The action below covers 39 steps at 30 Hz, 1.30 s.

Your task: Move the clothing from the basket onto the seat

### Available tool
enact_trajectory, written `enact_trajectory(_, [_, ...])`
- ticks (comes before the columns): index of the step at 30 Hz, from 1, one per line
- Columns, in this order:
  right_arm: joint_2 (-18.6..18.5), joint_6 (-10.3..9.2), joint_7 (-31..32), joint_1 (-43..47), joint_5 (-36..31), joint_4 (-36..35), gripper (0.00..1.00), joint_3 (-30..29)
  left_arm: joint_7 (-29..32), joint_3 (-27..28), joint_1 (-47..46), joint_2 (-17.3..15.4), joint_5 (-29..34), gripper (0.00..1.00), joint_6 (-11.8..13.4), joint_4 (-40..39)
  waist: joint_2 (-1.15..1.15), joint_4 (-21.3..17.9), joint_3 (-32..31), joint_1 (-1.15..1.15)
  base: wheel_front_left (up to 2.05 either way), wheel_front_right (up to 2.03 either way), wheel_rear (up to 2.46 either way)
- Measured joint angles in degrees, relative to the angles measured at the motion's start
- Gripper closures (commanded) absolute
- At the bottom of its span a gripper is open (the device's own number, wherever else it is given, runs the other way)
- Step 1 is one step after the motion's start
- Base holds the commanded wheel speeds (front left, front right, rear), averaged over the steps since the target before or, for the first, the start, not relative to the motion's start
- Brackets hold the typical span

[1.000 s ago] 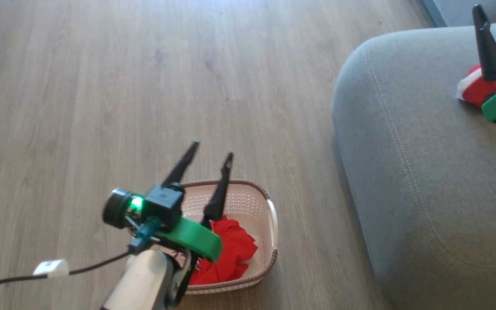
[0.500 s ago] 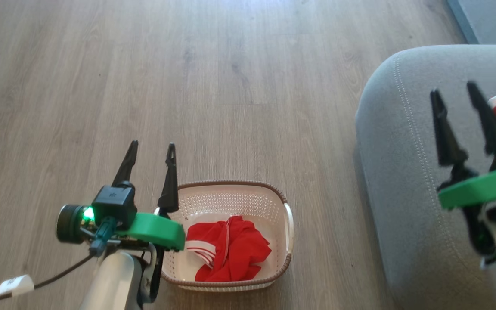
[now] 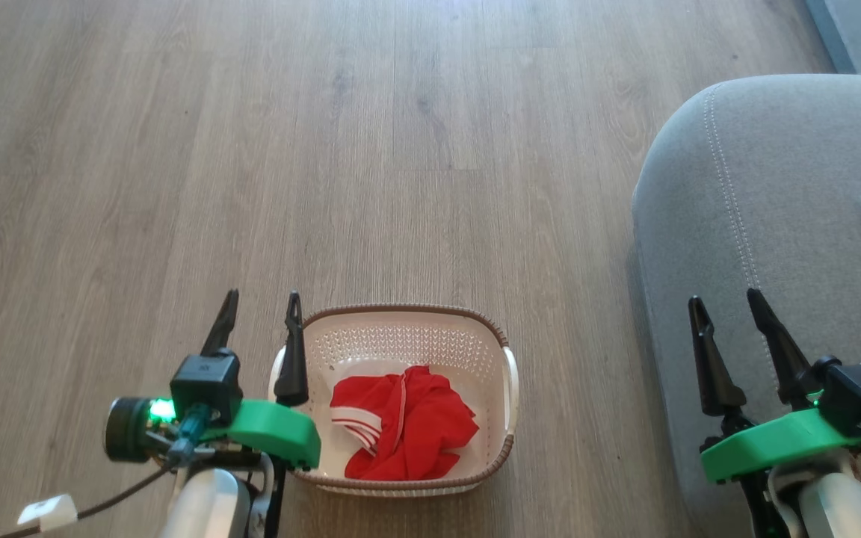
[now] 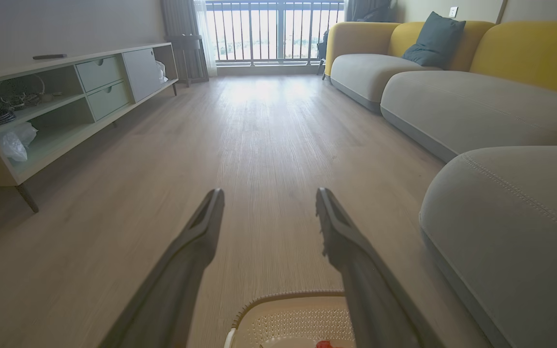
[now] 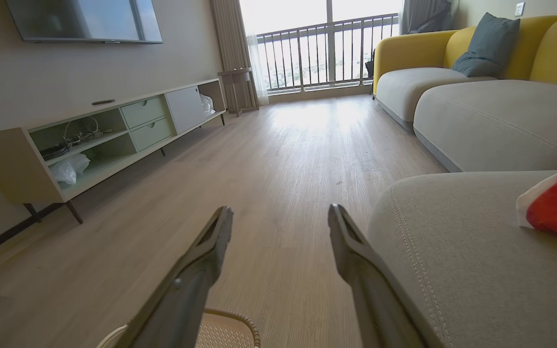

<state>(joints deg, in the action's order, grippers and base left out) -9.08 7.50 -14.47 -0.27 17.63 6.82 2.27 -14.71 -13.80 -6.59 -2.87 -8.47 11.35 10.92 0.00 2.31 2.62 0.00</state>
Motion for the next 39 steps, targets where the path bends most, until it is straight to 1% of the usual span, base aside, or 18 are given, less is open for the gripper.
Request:
enact_trajectory(8, [0.52, 0.00, 0.00, -0.01, -1.52, 0.83, 0.00, 0.16, 0.00, -1.00, 1.97, 0.01, -0.01, 0.00, 0.01, 2.12, 0.00, -0.36, 0.42, 0.00, 0.00, 0.00, 0.00])
enact_trajectory(24, [1.45, 0.00, 0.01, -0.08, -2.02, 1.58, 0.00, 0.11, 0.00, -1.20, 1.94, 0.01, -0.02, 0.00, 0.01, 2.27, 0.00, -0.08, 0.77, 0.00, 0.00, 0.00, 0.00])
enact_trajectory(39, [1.42, 0.00, 0.00, -0.18, -2.31, 1.83, 0.00, -0.26, 0.00, -1.69, 1.94, 0.01, -0.02, 0.00, 0.00, 2.26, 0.00, 0.04, 0.81, 0.00, 0.00, 0.00, 0.00])
